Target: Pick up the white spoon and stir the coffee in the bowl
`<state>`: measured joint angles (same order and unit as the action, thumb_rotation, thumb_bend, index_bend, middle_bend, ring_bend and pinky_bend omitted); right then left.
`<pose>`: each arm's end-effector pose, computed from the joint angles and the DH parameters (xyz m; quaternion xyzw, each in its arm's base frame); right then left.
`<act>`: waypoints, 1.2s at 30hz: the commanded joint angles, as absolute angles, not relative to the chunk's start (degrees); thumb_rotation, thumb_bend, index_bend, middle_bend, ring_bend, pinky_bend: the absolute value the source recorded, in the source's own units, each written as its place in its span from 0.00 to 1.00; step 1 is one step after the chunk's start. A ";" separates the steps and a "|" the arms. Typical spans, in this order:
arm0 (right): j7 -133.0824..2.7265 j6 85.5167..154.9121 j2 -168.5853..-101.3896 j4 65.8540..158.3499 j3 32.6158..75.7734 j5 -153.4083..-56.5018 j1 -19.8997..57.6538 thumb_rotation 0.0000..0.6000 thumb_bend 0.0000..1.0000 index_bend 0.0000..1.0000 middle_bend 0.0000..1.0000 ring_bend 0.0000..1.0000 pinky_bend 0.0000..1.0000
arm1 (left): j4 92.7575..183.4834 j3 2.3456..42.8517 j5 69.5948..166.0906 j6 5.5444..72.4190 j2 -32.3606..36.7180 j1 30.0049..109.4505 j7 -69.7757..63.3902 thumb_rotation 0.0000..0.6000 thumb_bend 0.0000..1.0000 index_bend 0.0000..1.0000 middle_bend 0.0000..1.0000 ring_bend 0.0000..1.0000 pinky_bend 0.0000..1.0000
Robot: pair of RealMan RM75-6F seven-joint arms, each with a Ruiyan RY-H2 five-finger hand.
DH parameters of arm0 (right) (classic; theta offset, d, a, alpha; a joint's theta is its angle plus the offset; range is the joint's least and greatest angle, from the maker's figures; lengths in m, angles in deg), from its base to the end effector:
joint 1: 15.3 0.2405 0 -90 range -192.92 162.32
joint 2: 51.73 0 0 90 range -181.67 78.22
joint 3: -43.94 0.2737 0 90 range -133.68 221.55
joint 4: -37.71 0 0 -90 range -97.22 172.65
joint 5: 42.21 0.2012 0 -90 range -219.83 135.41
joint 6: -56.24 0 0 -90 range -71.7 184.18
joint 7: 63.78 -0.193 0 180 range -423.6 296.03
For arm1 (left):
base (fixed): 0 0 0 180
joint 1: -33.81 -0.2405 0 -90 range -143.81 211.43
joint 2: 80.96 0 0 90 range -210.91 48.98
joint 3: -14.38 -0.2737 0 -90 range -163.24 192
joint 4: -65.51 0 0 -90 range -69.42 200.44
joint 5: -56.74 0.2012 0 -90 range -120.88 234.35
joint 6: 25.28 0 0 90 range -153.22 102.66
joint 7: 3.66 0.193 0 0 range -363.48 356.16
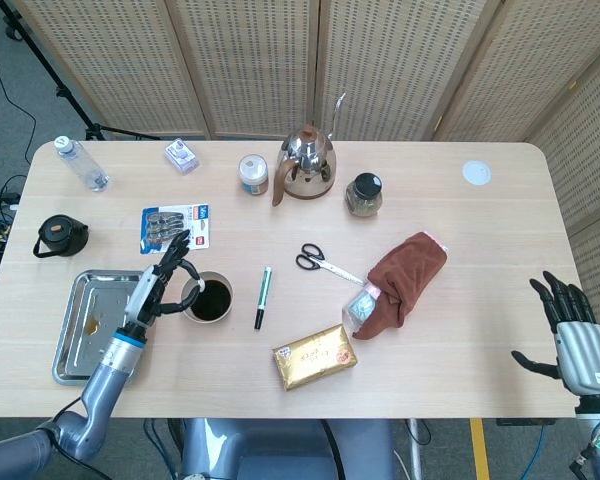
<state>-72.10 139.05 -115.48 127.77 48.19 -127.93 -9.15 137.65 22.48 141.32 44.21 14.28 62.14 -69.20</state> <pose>-0.3270 -0.2436 0.1789 0.5778 -0.4158 0.4205 0.5625 -0.2072 0.3542 -0.0154 -0.3520 -0.6859 -0.6289 0.1009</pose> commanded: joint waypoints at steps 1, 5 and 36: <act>-72.42 138.49 -115.52 127.66 48.18 -127.62 -8.94 1.00 0.00 0.00 0.00 0.00 0.00 | 135.28 22.70 140.62 42.71 16.26 62.93 -70.91 1.00 0.42 0.62 0.00 0.00 0.00; -72.67 138.04 -115.54 127.55 48.24 -127.37 -8.76 1.00 0.00 0.00 0.00 0.00 0.00 | 132.85 23.10 139.89 41.67 18.16 63.48 -71.58 1.00 0.42 0.62 0.00 0.00 0.00; -77.32 134.22 -114.38 128.17 48.22 -125.76 -7.49 1.00 0.00 0.00 0.00 0.00 0.00 | 121.15 23.09 140.04 38.36 25.30 66.11 -74.06 1.00 0.42 0.62 0.00 0.00 0.00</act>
